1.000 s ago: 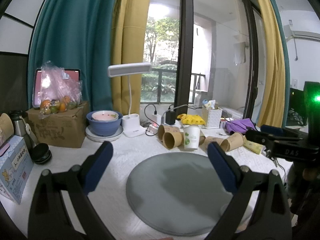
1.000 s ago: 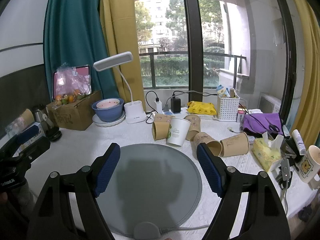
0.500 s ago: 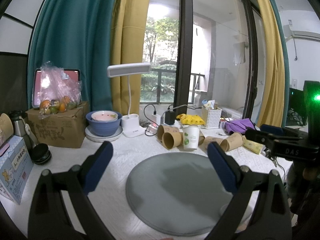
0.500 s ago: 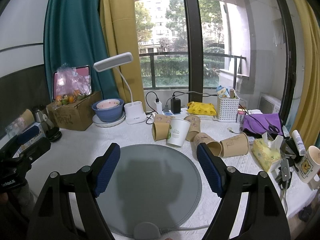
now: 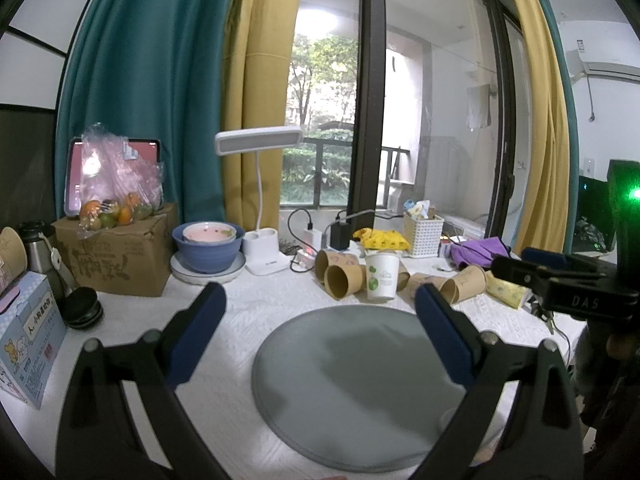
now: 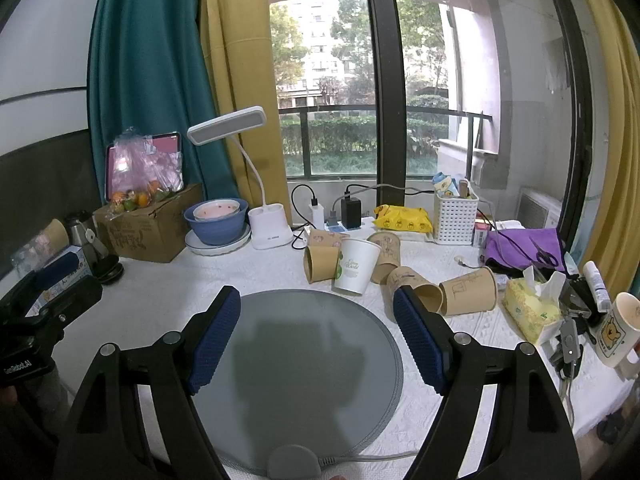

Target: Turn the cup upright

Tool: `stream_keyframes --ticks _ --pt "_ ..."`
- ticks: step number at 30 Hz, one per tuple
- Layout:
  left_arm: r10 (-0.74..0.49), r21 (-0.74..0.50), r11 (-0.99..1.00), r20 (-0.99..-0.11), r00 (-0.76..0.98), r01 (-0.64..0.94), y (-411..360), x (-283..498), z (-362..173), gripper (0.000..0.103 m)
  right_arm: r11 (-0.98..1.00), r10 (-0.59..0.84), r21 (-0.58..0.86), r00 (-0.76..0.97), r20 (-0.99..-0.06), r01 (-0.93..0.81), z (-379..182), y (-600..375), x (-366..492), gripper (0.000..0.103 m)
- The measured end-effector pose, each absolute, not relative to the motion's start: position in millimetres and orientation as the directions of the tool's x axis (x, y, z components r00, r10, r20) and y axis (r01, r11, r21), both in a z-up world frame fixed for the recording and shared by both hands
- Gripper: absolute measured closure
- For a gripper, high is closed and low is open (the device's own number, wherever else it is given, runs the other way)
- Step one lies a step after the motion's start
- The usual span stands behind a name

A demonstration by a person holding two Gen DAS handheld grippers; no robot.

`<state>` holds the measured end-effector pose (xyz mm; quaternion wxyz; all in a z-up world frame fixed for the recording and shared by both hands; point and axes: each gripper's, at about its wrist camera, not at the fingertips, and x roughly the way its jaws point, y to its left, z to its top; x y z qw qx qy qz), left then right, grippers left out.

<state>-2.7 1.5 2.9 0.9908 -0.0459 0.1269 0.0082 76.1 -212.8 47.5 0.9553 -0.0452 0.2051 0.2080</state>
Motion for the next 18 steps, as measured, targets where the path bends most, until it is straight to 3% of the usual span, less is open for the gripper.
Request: stream_keyframes --ticks 18 --pt "0.004 -0.089 0.996 -0.252 0.968 -0.027 1.6 -2.8 2.8 0.007 0.909 0.38 -0.002 0.83 -0.409 -0.417 47.7 -213.1 75.8 0.022"
